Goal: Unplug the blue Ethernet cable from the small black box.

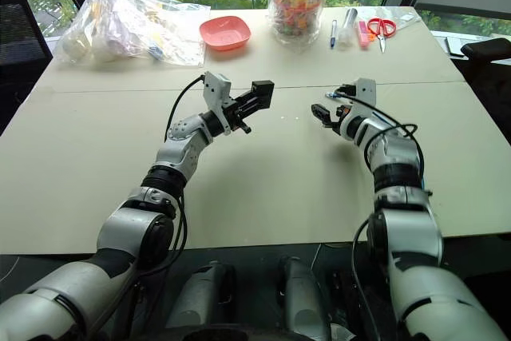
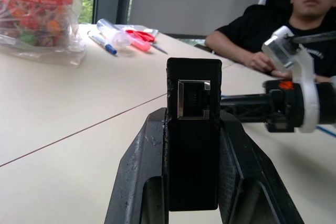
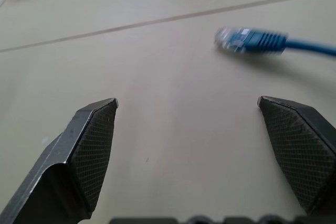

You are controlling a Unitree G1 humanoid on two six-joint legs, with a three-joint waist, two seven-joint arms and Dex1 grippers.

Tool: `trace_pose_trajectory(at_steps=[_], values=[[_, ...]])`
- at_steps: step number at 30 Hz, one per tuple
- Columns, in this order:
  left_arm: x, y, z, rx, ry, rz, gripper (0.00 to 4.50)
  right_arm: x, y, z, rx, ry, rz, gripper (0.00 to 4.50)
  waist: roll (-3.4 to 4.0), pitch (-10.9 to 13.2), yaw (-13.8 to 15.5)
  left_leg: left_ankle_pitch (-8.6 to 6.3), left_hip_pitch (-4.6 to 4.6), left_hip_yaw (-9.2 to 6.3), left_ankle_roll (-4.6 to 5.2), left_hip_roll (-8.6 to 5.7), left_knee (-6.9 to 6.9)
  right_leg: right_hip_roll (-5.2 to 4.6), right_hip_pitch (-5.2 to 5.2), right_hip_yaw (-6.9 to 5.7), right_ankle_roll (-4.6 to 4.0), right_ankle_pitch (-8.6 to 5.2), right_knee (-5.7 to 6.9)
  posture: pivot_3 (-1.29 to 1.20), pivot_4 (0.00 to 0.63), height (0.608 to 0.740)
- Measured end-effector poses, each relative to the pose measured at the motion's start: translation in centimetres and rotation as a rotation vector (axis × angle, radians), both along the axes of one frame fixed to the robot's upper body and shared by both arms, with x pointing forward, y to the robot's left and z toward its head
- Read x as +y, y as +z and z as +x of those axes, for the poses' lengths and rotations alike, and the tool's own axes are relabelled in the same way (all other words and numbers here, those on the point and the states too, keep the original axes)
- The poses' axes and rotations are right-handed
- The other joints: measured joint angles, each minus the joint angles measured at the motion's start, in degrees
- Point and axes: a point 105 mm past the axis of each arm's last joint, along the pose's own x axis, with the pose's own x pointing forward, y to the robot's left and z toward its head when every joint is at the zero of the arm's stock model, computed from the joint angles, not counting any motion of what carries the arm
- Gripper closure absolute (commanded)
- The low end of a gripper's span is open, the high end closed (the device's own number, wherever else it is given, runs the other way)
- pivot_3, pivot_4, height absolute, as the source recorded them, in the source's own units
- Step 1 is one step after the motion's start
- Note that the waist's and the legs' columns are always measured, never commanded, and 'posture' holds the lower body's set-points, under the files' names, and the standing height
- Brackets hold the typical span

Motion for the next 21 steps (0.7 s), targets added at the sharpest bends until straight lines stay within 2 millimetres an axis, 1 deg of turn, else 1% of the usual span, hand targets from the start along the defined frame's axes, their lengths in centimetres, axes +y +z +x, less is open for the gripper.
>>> trace_pose_trajectory(at_steps=[3,5,7,9,11,12,13,14,16,17,21], values=[[-0.9,-0.1,0.2,-0.027,0.024,0.021,3.98,2.4,-0.4,-3.2,0.021,0.065,0.076,0.04,0.0,0.0,-0.08,-0.01,0.01,-0.02,0.0,0.08,0.02,0.01,-0.01,-0.01,0.12,-0.07,-0.01,0.0,0.15,0.74],[-1.6,-0.4,0.3,-0.035,0.037,0.044,3.98,3.3,-0.2,-4.7,0.022,0.085,0.094,0.04,0.0,0.0,-0.02,-0.01,0.02,-0.04,-0.01,0.09,0.08,0.01,0.02,-0.04,0.11,-0.06,-0.01,0.0,0.15,0.74],[-2.0,-1.0,0.5,-0.025,0.058,0.067,3.98,3.3,0.8,-5.5,-0.007,0.074,0.097,0.04,0.0,0.0,0.04,-0.01,0.02,-0.07,-0.01,0.1,0.11,0.01,0.03,-0.05,0.1,-0.06,-0.01,0.0,0.15,0.74],[-2.4,-1.8,0.4,-0.012,0.062,0.096,3.98,2.9,1.7,-6.0,-0.042,0.044,0.099,0.04,0.0,0.0,0.0,-0.02,0.01,-0.07,-0.01,0.1,0.11,0.01,0.03,-0.06,0.1,-0.06,-0.02,0.0,0.15,0.74],[-2.7,-2.5,0.3,-0.003,0.051,0.127,2.95,2.5,2.3,-6.3,-0.069,0.021,0.108,0.0,0.0,0.0,-0.04,-0.02,0.0,-0.07,-0.01,0.11,0.08,0.03,0.01,-0.07,0.1,-0.06,-0.05,0.0,0.15,0.74],[-2.8,-2.7,0.2,0.003,0.046,0.135,2.7,2.3,2.4,-6.5,-0.077,0.012,0.112,0.0,0.0,0.0,-0.04,-0.02,-0.01,-0.07,-0.01,0.11,0.05,0.04,-0.01,-0.07,0.1,-0.07,-0.05,0.0,0.15,0.74],[-2.8,-2.9,0.2,0.005,0.042,0.145,2.31,2.2,2.4,-6.6,-0.078,0.007,0.113,0.0,0.0,0.0,-0.04,-0.03,-0.01,-0.07,0.0,0.11,0.04,0.04,-0.01,-0.07,0.09,-0.07,-0.05,0.0,0.15,0.74],[-2.8,-3.0,0.2,0.007,0.041,0.151,1.79,2.1,2.4,-6.7,-0.079,0.006,0.113,0.0,0.0,0.0,-0.06,-0.03,-0.01,-0.06,0.0,0.11,0.02,0.05,-0.02,-0.06,0.1,-0.07,-0.05,0.0,0.15,0.74],[-2.8,-3.1,0.1,0.006,0.031,0.159,0.92,2.0,2.3,-6.8,-0.077,0.0,0.117,0.0,0.0,0.0,-0.02,-0.03,-0.01,-0.06,0.01,0.11,0.02,0.05,-0.02,-0.07,0.09,-0.07,-0.05,0.0,0.15,0.74],[-2.8,-3.1,0.0,0.007,0.022,0.164,0.61,1.8,2.3,-6.9,-0.079,-0.005,0.118,0.0,0.0,0.0,-0.01,-0.03,-0.01,-0.06,0.0,0.11,0.03,0.05,-0.01,-0.07,0.09,-0.07,-0.05,0.0,0.15,0.74],[-2.2,-3.1,-0.3,0.019,-0.046,0.171,0.61,0.7,2.8,-7.0,-0.111,-0.021,0.101,0.0,0.0,0.0,-0.07,-0.03,0.0,-0.06,0.0,0.11,0.04,0.05,-0.01,-0.07,0.09,-0.07,-0.05,0.0,0.15,0.74]])
